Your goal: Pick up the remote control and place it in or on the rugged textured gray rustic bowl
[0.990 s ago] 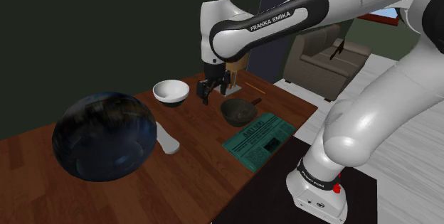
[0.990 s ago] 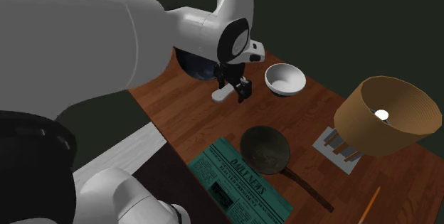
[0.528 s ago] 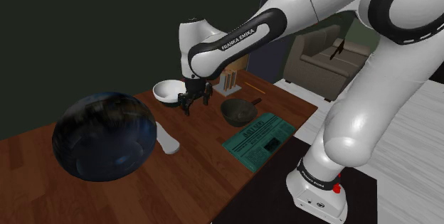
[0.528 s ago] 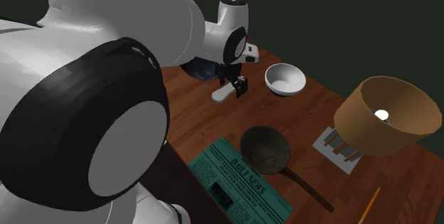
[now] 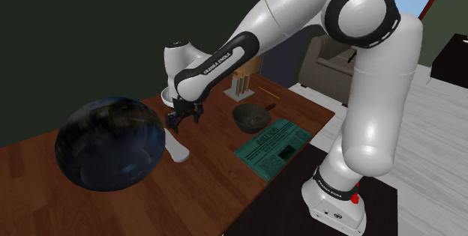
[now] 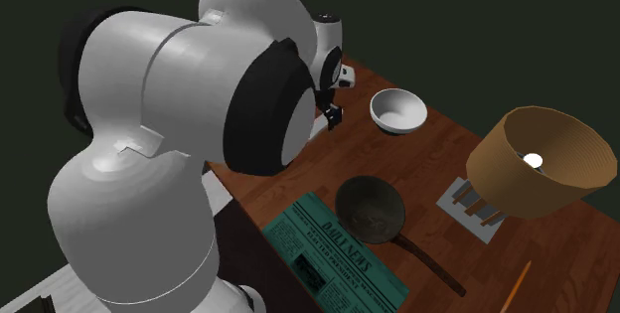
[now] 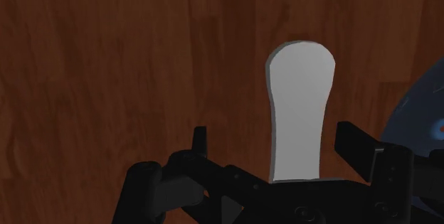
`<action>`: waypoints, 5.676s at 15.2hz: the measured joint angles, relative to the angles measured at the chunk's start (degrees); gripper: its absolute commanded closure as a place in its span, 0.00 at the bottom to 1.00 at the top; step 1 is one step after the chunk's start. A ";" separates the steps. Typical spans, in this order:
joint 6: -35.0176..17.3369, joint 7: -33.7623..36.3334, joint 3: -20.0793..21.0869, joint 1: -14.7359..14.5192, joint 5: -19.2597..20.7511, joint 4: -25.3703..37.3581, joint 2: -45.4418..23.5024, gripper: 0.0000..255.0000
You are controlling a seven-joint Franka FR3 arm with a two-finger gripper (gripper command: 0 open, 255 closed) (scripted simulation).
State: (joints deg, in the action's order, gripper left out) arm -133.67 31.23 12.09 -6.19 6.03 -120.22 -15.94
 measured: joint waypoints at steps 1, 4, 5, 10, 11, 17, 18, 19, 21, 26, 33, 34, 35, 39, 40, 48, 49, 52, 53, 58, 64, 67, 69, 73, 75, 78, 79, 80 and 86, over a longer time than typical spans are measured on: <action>-0.51 0.94 -0.03 -0.54 0.50 1.52 -1.96 0.00; -1.39 2.90 -1.51 -0.27 1.91 6.84 -6.78 0.00; -1.50 3.81 -1.79 -0.14 2.65 10.14 -9.74 0.00; -2.34 5.93 -1.16 -0.13 4.72 16.66 -14.91 0.00; -3.06 5.86 -0.74 -1.05 5.08 16.58 -17.21 0.00; -5.61 6.42 -0.24 -2.55 5.74 14.56 -19.97 0.00; -5.68 6.44 -0.24 -2.57 5.76 14.55 -20.03 0.00; -5.68 6.43 -0.25 -2.57 5.77 14.49 -20.08 0.00; -5.74 6.44 -0.25 -2.58 5.77 14.54 -20.10 0.00; -5.76 6.43 -0.25 -2.59 5.78 14.58 -20.11 1.00; -5.48 6.39 -0.18 -2.55 5.70 14.61 -19.87 1.00; -5.14 6.36 -0.07 -2.51 5.58 14.46 -19.39 1.00; -4.61 6.19 0.03 -2.37 5.43 14.45 -18.91 1.00; -2.78 5.88 0.46 -2.05 4.85 14.05 -16.82 1.00; -2.36 5.69 0.60 -1.87 4.66 13.81 -16.11 1.00; 2.32 4.83 1.45 -1.29 3.35 14.51 -12.06 1.00; 2.81 4.70 1.55 -1.22 3.19 14.54 -11.56 1.00; 4.52 4.60 1.83 -1.20 2.78 15.09 -10.37 1.00; 5.06 4.34 1.91 -1.03 2.58 15.12 -9.79 1.00; 8.23 3.83 2.33 -0.81 1.82 16.33 -7.65 1.00; 11.82 3.27 2.69 -0.54 1.00 17.69 -5.32 1.00; 11.57 1.98 2.66 0.53 0.26 14.93 -2.69 1.00; 10.30 -0.13 2.33 2.20 -0.68 10.47 0.65 1.00; 7.86 -4.39 1.46 4.97 -2.56 1.83 7.19 1.00; 6.61 -6.84 0.72 6.32 -3.39 -2.20 10.12 1.00; 5.38 -10.63 -0.64 8.15 -4.52 -7.53 14.37 1.00; 5.26 -12.32 -1.33 8.92 -4.96 -9.44 16.21 1.00; 4.84 -13.54 -1.84 9.42 -5.28 -11.33 17.73 1.00; 3.81 -21.67 -6.07 12.80 -6.00 -20.07 25.60 1.00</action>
State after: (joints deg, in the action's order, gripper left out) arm -129.86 9.55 6.02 6.62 0.03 -140.29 9.67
